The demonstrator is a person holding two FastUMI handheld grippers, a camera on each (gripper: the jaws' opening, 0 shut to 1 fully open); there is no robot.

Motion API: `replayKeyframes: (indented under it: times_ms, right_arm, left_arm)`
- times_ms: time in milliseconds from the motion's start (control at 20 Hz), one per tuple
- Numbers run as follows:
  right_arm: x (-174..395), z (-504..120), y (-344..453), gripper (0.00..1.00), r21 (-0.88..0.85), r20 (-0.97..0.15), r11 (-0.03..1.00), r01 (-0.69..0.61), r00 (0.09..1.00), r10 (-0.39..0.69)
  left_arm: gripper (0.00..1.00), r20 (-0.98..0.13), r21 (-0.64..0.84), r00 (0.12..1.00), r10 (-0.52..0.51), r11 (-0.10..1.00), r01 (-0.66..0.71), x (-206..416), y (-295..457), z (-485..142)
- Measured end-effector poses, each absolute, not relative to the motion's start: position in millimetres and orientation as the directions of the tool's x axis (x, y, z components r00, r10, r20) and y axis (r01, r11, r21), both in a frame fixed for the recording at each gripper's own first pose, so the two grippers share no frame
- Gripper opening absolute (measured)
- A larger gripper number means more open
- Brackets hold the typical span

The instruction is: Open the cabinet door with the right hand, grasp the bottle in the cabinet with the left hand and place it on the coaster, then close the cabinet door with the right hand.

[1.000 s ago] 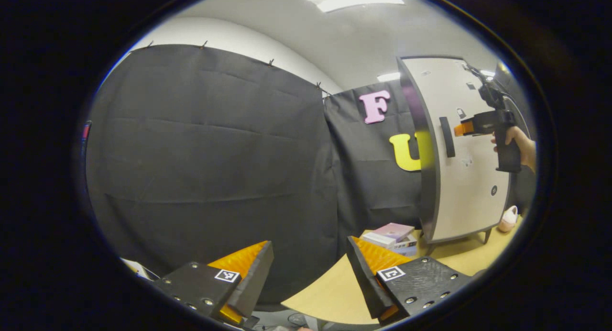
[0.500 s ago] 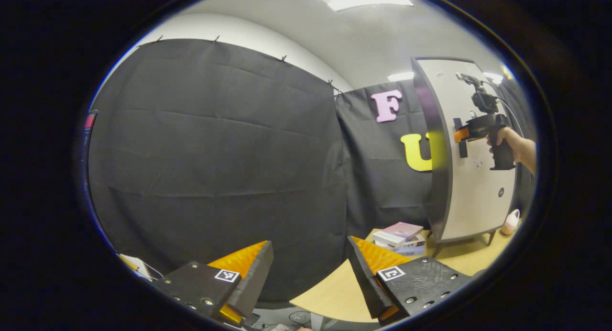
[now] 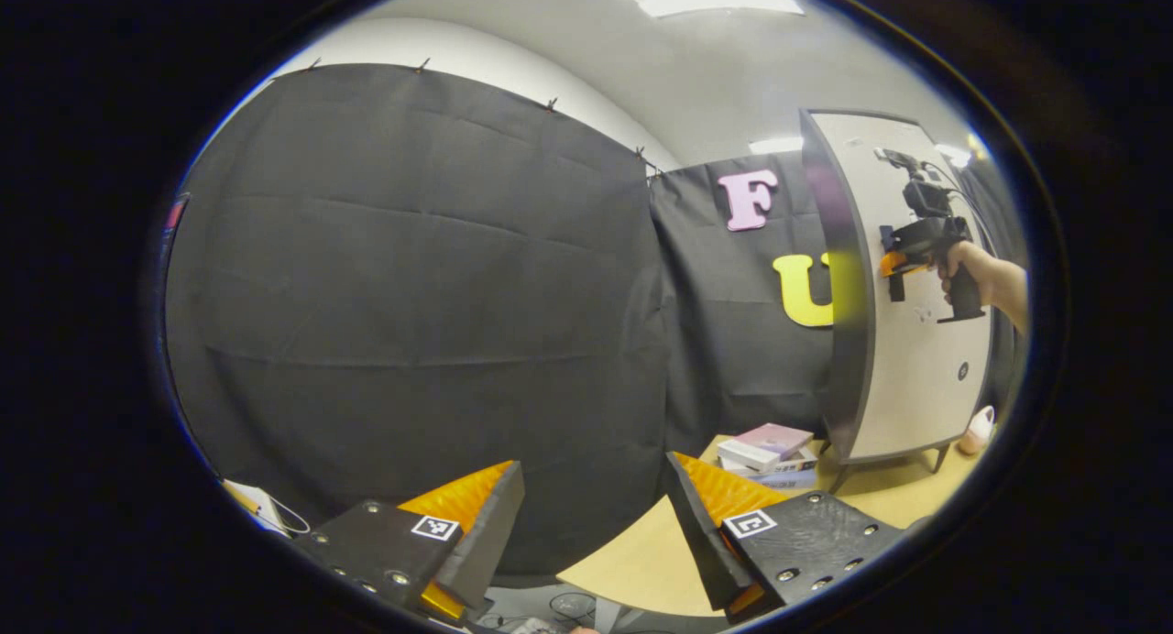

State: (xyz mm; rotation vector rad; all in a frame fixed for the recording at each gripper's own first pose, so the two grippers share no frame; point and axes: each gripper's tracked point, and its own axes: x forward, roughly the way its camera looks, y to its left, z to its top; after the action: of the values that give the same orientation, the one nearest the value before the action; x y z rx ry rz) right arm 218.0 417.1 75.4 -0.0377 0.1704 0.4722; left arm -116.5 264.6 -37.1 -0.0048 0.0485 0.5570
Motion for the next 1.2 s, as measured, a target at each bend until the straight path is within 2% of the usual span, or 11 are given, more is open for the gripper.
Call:
replayKeyframes:
  times_ms: [350, 400, 450, 550, 650, 700, 750, 800, 850, 900, 1200]
  right_arm:
    - [212.0, 73.6, 413.2, 0.21, 0.031, -0.178, 0.859, -0.51, 0.843, 0.507]
    - [212.2, 73.0, 412.5, 0.21, 0.031, -0.176, 0.854, -0.519, 0.838, 0.516]
    - [210.2, 73.7, 411.2, 0.21, 0.032, -0.175, 0.849, -0.528, 0.833, 0.525]
    - [207.0, 73.3, 409.5, 0.21, 0.033, -0.177, 0.837, -0.547, 0.821, 0.543]
    - [206.6, 73.3, 407.4, 0.21, 0.034, -0.174, 0.827, -0.561, 0.812, 0.557]
    - [207.0, 72.9, 406.4, 0.21, 0.032, -0.169, 0.824, -0.565, 0.81, 0.562]
    - [206.5, 72.8, 405.7, 0.21, 0.024, -0.166, 0.822, -0.568, 0.809, 0.564]
    - [203.0, 74.6, 405.0, 0.21, 0.017, -0.163, 0.821, -0.571, 0.808, 0.566]
    - [197.5, 76.0, 404.3, 0.21, 0.018, -0.163, 0.818, -0.575, 0.805, 0.57]
    - [194.4, 77.3, 403.8, 0.21, 0.023, -0.164, 0.814, -0.58, 0.801, 0.576]
    - [195.6, 73.7, 396.0, 0.21, 0.033, -0.17, 0.785, -0.618, 0.771, 0.614]
  left_arm:
    - [0.89, -0.029, 0.012, 0.885, 0.464, 0.886, -0.464, -93.8, 238.9, -30.3]
    - [0.93, -0.031, 0.011, 0.89, 0.454, 0.891, -0.454, -91.8, 234.3, -30.7]
    - [0.89, -0.031, 0.01, 0.896, 0.444, 0.896, -0.444, -88.9, 229.2, -29.3]
    - [0.93, -0.027, 0.013, 0.906, 0.423, 0.906, -0.423, -81.6, 219.5, -27.2]
    - [0.88, -0.019, 0.018, 0.916, 0.401, 0.916, -0.401, -75.0, 206.8, -23.7]
    - [0.93, -0.015, 0.02, 0.921, 0.39, 0.921, -0.39, -71.6, 201.8, -22.2]
    - [0.84, -0.011, 0.02, 0.925, 0.38, 0.925, -0.379, -68.4, 196.7, -20.0]
    - [0.93, -0.01, 0.02, 0.93, 0.369, 0.93, -0.368, -66.2, 191.5, -18.6]
    - [0.84, -0.008, 0.02, 0.933, 0.358, 0.933, -0.358, -63.4, 187.6, -16.4]
    - [0.93, -0.006, 0.021, 0.937, 0.35, 0.937, -0.35, -60.0, 183.0, -16.1]
    - [0.92, 0.004, 0.025, 0.951, 0.309, 0.951, -0.309, -49.8, 157.9, -9.8]
